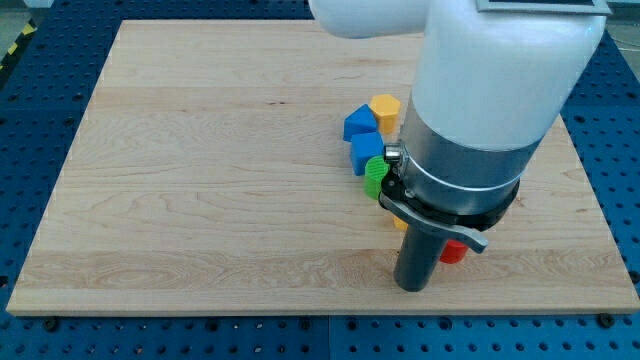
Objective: Move the red circle to the bottom of the red star
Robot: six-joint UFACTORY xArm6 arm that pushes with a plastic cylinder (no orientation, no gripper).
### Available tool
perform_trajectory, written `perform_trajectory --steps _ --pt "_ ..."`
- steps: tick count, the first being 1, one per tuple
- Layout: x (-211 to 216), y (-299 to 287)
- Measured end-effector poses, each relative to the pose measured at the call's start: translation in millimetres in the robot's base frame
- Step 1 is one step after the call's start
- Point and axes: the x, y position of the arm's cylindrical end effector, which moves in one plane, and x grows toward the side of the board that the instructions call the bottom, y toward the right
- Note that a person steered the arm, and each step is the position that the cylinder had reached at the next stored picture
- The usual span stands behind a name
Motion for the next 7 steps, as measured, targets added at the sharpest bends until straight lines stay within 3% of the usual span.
perform_trajectory --steps 7 --pt "-10 -19"
